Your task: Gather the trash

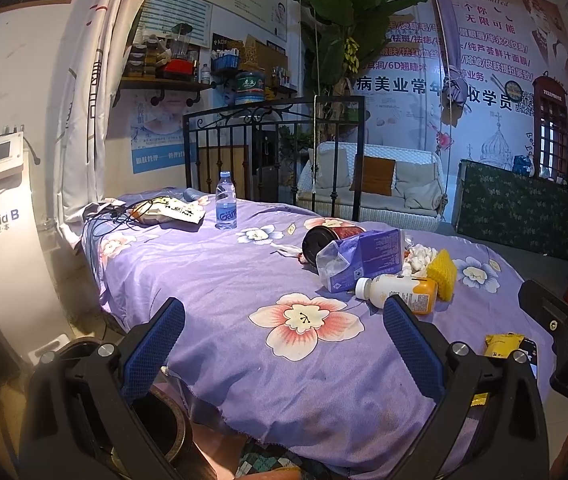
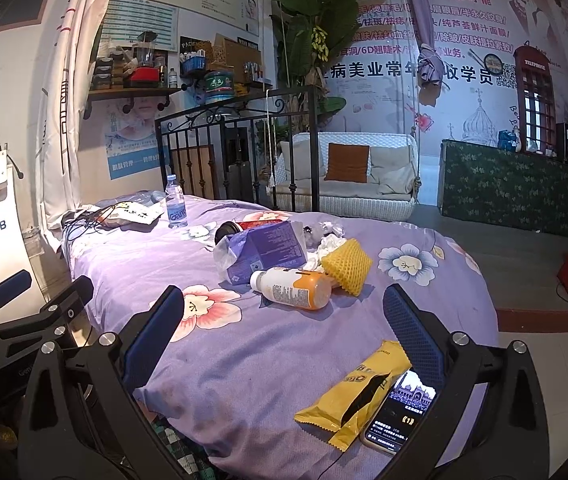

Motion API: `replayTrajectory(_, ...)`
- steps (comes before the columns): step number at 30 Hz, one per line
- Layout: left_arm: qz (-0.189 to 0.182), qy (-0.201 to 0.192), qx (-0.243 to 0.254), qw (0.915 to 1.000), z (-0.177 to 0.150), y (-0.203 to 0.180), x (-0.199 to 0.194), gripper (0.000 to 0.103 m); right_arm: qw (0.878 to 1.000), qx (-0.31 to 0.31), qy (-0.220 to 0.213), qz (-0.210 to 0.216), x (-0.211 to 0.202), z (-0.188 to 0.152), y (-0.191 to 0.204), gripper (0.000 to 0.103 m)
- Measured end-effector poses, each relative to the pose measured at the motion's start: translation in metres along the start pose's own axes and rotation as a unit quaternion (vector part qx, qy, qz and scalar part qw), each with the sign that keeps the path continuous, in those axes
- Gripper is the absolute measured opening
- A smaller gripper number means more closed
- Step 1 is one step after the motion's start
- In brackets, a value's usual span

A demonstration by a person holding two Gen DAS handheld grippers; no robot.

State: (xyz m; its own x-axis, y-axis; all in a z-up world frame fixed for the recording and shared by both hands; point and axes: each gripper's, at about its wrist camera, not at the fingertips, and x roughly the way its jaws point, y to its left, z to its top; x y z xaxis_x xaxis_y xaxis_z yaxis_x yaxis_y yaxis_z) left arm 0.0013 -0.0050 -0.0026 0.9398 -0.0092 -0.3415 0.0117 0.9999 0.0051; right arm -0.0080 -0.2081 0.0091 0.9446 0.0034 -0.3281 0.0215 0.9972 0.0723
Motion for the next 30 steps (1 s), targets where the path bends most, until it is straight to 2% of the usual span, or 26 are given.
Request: replayTrajectory(30,0.0,0.001,0.002,1.0,-0.0015,-0.0018,0.0006,0.098,1.0,0.003,0.003,0.001,0.0002,-0.0019,-0.0021,0.098)
